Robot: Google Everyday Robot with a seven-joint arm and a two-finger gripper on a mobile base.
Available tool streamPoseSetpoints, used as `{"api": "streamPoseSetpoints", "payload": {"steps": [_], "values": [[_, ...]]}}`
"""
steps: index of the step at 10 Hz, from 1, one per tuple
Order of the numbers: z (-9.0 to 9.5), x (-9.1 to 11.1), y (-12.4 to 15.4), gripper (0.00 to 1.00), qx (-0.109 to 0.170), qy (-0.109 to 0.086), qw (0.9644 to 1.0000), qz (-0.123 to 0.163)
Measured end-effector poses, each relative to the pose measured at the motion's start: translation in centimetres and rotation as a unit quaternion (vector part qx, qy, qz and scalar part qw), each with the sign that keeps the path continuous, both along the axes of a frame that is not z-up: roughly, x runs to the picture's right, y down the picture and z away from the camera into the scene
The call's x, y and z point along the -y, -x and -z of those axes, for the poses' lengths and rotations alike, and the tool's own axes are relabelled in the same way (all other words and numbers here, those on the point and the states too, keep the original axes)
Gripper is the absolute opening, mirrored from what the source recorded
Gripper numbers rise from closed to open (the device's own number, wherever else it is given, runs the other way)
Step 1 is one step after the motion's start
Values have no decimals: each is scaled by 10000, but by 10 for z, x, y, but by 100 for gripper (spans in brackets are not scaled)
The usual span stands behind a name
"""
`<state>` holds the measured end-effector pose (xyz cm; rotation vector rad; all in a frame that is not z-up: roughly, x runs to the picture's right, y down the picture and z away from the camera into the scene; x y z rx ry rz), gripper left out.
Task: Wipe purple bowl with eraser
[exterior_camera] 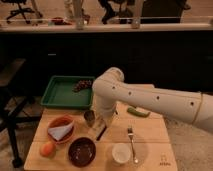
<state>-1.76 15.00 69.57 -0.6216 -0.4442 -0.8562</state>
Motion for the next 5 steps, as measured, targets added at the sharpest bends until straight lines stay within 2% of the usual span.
{"api": "streamPoseSetpoints", "payload": {"steps": [1, 5], "values": [[4, -2, 7, 0, -35, -1, 10000, 24], [23, -16, 25, 0, -201, -309, 9992, -182]]}}
